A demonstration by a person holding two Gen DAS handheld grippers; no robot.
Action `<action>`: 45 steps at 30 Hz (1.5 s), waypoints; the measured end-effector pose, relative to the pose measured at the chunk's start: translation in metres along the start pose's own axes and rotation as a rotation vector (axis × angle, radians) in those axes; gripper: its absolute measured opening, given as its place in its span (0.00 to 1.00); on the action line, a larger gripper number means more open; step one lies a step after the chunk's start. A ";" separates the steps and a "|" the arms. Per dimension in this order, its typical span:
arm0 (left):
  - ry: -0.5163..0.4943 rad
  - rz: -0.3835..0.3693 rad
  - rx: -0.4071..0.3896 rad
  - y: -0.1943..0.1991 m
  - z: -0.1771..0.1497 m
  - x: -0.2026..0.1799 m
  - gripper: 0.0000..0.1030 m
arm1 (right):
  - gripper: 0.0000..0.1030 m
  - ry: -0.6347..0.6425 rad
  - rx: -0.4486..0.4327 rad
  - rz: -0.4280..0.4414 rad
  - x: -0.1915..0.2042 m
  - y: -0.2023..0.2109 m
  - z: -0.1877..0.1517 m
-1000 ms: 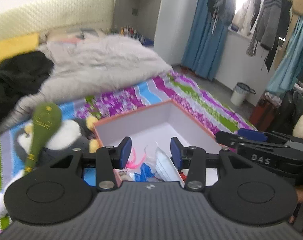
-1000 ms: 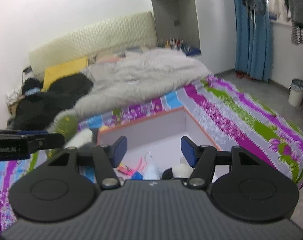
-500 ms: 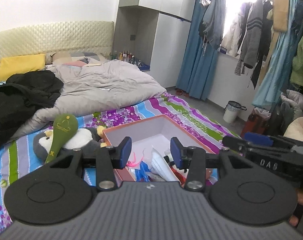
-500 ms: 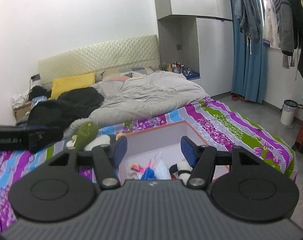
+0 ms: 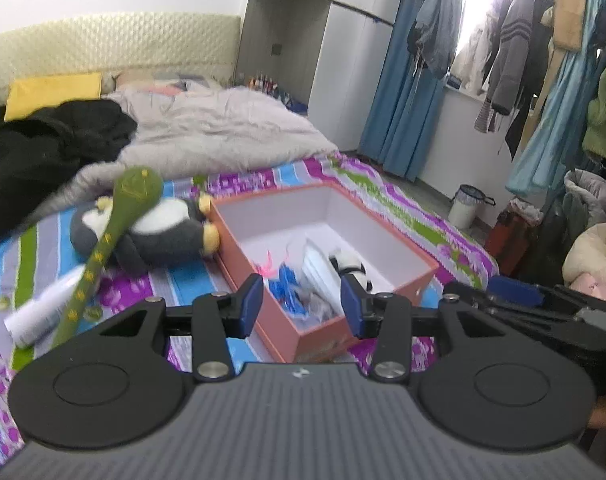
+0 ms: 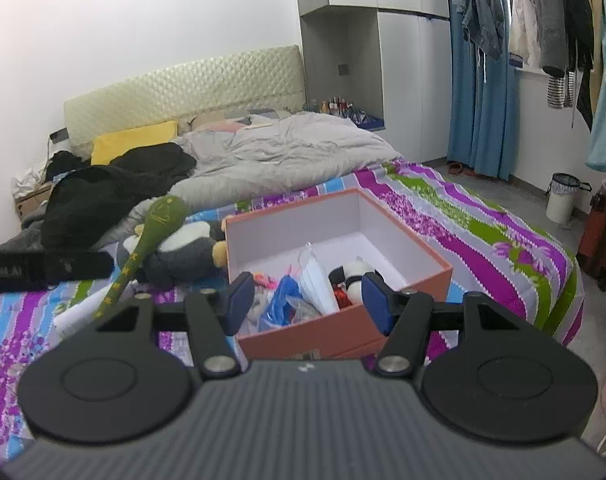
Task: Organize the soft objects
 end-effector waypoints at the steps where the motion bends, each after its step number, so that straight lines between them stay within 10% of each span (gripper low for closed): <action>1: 0.001 0.003 0.008 -0.003 -0.005 -0.001 0.47 | 0.60 -0.003 0.003 -0.001 0.000 0.001 -0.003; 29: 0.017 0.026 0.049 -0.040 -0.035 0.004 0.48 | 0.60 -0.014 0.073 -0.003 -0.007 -0.015 -0.032; 32: 0.020 0.020 0.045 -0.039 -0.034 0.005 0.57 | 0.70 -0.011 0.074 -0.002 -0.008 -0.018 -0.030; 35: 0.020 0.027 0.042 -0.040 -0.032 0.006 0.74 | 1.00 -0.021 0.063 -0.010 -0.012 -0.020 -0.028; 37: 0.015 0.041 0.036 -0.041 -0.030 0.006 0.92 | 1.00 -0.033 0.059 -0.017 -0.014 -0.020 -0.027; 45: -0.008 0.078 0.062 -0.048 -0.029 0.004 0.99 | 1.00 -0.017 0.054 -0.051 -0.016 -0.020 -0.028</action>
Point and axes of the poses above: each gripper's, at about its wrist camera, not at the fingertips, and y roughly against the way its jaws point, x to its left, z to its top, the point moved 1 cm from there along -y, roughly the way its jaws point, and after that the axes turned 2 degrees about z, right-handed, at the moved point
